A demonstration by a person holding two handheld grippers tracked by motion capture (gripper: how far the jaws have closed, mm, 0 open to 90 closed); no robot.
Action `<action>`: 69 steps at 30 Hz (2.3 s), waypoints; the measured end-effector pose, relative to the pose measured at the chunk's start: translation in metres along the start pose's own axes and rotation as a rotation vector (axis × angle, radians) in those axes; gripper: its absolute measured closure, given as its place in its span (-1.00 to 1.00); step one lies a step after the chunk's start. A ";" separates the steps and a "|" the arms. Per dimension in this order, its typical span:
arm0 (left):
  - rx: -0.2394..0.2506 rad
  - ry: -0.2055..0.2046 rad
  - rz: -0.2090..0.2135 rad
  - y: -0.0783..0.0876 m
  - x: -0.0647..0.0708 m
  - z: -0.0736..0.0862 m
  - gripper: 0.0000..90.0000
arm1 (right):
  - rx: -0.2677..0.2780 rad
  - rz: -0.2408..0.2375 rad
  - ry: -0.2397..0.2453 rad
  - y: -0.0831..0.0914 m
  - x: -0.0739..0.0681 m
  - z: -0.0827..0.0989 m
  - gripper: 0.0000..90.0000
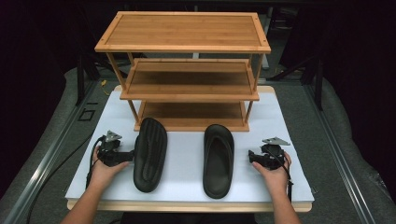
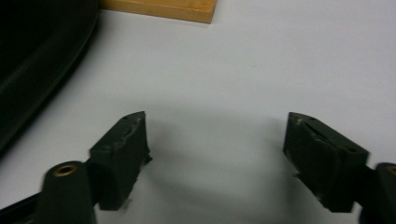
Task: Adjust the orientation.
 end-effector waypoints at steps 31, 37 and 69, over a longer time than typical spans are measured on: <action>0.205 0.138 0.101 0.061 0.022 -0.024 -0.35 | 0.101 -0.089 0.073 0.054 -0.035 -0.016 -0.05; 0.191 0.126 0.097 0.066 0.024 -0.014 -0.13 | 0.137 -0.100 0.028 0.069 -0.038 -0.019 -0.06; 0.165 0.112 0.173 0.051 0.048 -0.015 0.06 | 0.168 -0.106 0.036 0.059 -0.036 0.004 -0.05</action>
Point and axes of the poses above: each handheld gripper's, and its own axes: y roughly backward along the jaws, z roughly out of its underside, x roughly to its right, the point moved 4 cm from there along -y, roughly forward along the jaws, and after that the axes turned 3 degrees about -y, right-handed, at the moved point
